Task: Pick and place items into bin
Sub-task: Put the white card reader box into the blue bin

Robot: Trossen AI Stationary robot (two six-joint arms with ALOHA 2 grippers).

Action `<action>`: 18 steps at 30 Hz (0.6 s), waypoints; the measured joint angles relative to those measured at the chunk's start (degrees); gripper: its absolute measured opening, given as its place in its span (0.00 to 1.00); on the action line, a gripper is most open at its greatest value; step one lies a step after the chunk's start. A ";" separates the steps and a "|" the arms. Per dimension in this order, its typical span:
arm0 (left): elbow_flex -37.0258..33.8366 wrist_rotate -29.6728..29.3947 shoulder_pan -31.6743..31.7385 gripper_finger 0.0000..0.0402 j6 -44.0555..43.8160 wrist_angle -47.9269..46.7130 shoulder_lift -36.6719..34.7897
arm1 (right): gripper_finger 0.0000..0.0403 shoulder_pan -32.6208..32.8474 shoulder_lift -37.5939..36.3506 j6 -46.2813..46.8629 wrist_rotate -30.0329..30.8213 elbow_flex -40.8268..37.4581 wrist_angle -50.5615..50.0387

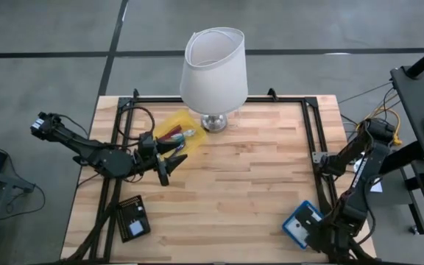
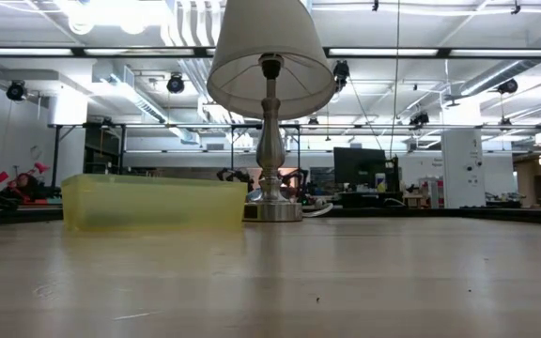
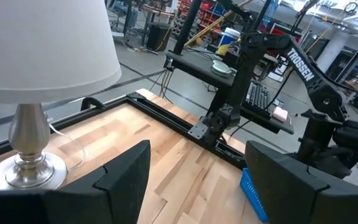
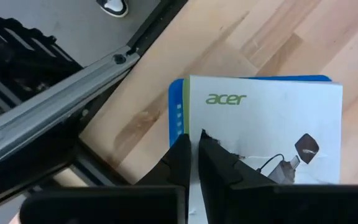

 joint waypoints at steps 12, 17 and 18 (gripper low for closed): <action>-0.02 -0.13 0.00 0.61 -0.05 0.34 2.36 | 0.02 0.11 0.13 -1.48 -0.11 -8.26 5.51; -0.02 -0.13 0.00 0.61 -0.05 0.36 2.96 | 0.03 0.13 0.17 -1.80 -0.49 -8.48 6.57; -0.02 -0.13 0.00 0.61 -0.05 0.36 2.98 | 0.04 0.13 0.17 -1.54 -0.55 -8.55 6.60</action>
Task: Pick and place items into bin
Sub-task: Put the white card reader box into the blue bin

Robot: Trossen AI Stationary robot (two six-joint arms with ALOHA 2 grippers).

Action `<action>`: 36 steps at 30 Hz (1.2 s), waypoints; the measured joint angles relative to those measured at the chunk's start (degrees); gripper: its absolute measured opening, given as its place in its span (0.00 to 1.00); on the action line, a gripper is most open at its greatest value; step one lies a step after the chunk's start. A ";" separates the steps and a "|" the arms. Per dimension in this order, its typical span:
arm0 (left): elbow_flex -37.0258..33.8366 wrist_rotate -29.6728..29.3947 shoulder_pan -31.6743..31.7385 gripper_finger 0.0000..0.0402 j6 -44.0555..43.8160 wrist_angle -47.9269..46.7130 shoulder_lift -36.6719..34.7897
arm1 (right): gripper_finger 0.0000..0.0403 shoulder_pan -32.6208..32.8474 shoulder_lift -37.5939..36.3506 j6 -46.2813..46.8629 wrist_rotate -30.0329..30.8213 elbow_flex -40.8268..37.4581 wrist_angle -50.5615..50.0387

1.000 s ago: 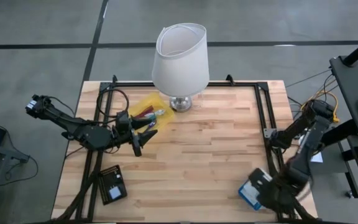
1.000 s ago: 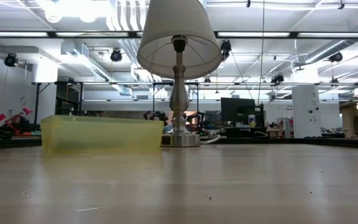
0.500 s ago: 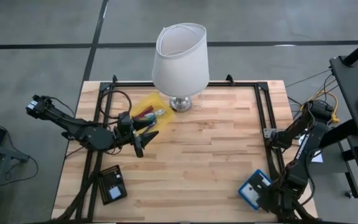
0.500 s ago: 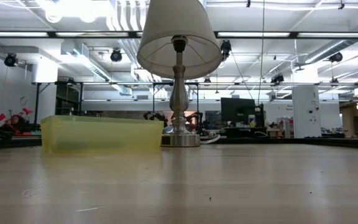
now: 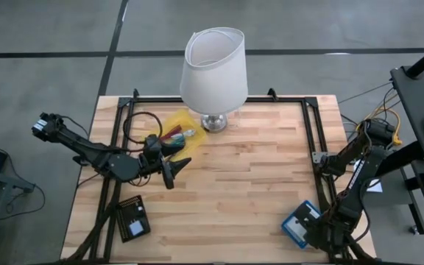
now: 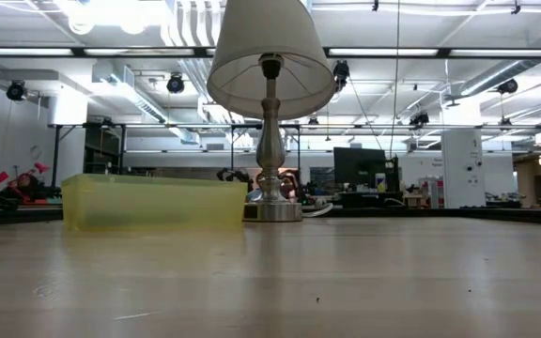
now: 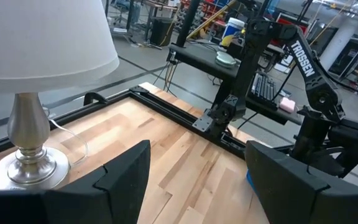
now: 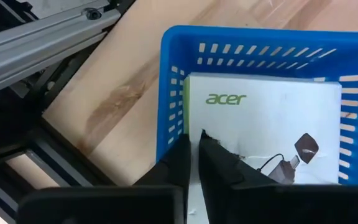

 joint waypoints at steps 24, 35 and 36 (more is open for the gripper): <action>-0.02 -0.02 0.02 0.61 0.43 -0.48 -0.02 | 0.36 -3.04 -6.60 3.84 5.33 6.66 -5.19; -0.02 -0.01 0.02 0.61 0.61 -0.89 -0.07 | 0.36 -3.06 -7.81 2.29 2.53 5.34 -7.62; -0.02 -0.02 0.04 0.61 0.61 -0.88 -0.07 | 0.36 -3.05 -7.71 2.73 2.56 5.33 -7.44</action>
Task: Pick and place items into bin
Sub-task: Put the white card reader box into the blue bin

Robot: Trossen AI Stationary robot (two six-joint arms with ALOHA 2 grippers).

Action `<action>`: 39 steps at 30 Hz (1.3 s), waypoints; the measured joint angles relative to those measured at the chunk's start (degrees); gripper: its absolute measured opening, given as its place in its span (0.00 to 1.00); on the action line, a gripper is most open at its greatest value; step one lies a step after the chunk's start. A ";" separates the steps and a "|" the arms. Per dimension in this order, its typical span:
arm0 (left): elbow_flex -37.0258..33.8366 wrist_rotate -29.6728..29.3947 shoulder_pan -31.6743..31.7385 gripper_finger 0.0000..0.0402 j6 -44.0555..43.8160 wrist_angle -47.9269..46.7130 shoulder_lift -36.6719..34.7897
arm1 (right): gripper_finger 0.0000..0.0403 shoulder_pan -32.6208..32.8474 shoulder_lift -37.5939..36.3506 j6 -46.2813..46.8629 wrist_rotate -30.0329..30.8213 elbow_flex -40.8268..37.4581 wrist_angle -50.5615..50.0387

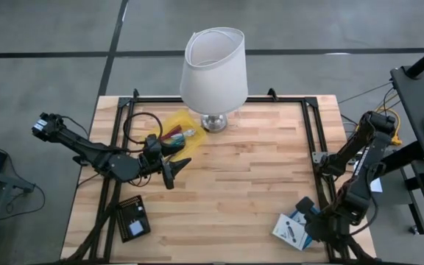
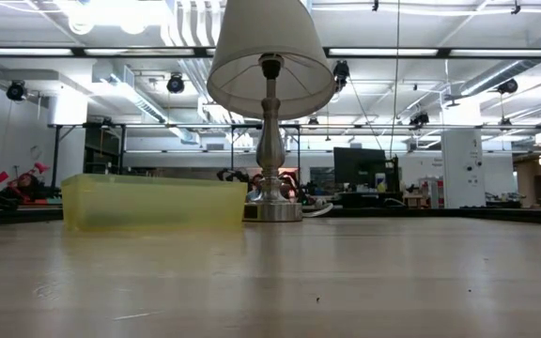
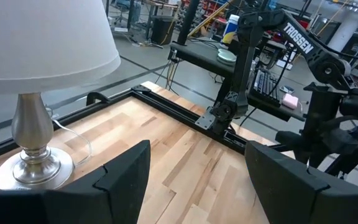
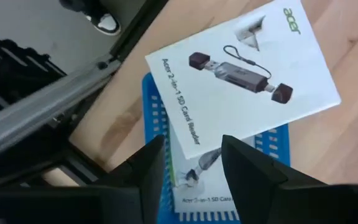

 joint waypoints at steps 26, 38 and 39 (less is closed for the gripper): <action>0.00 0.09 0.00 0.61 2.67 0.10 -0.03 | 0.28 -5.74 12.71 1.02 5.71 4.13 30.73; 0.00 0.41 0.00 0.61 2.84 -0.06 -1.58 | 0.11 -11.51 25.61 -3.34 4.61 12.19 20.27; 0.00 0.41 0.00 0.61 2.84 -0.04 -1.64 | 0.09 -11.57 26.31 -3.33 4.61 12.70 18.27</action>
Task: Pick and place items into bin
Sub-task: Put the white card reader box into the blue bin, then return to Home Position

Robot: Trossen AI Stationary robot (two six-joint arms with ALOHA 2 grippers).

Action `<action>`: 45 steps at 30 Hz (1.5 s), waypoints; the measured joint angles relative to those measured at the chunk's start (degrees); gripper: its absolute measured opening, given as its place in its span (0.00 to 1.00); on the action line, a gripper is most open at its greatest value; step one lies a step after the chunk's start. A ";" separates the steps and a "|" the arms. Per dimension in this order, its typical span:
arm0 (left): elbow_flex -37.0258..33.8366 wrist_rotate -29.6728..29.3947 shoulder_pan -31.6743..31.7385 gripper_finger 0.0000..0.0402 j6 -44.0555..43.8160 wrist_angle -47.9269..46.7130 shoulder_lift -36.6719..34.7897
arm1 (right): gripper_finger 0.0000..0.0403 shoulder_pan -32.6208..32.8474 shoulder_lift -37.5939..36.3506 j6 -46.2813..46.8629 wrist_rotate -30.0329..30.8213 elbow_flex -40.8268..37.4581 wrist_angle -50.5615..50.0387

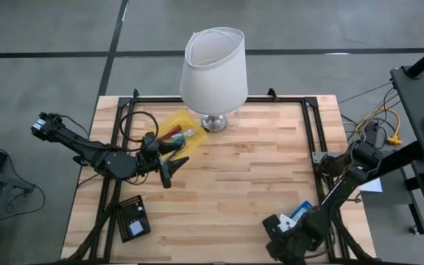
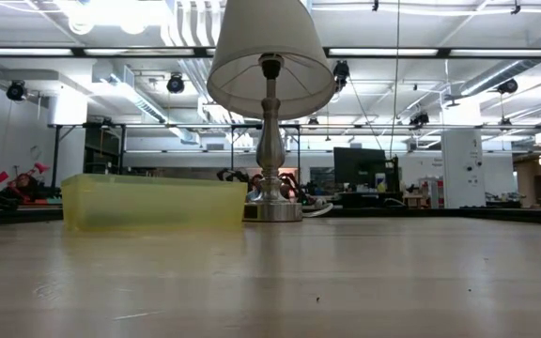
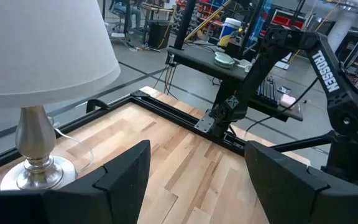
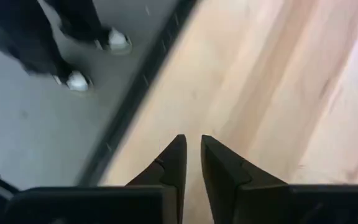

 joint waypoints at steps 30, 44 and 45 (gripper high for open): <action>0.00 1.64 0.00 0.61 1.57 -0.28 -0.11 | 0.02 4.38 -2.36 5.70 -8.78 1.84 -19.51; 0.00 1.60 0.00 0.61 1.53 -0.26 -0.11 | 0.02 7.28 -4.25 9.97 -11.11 2.26 -27.14; 0.00 1.60 0.00 0.61 1.53 -0.24 -0.11 | 0.02 7.25 -4.94 11.31 -9.78 2.22 -27.11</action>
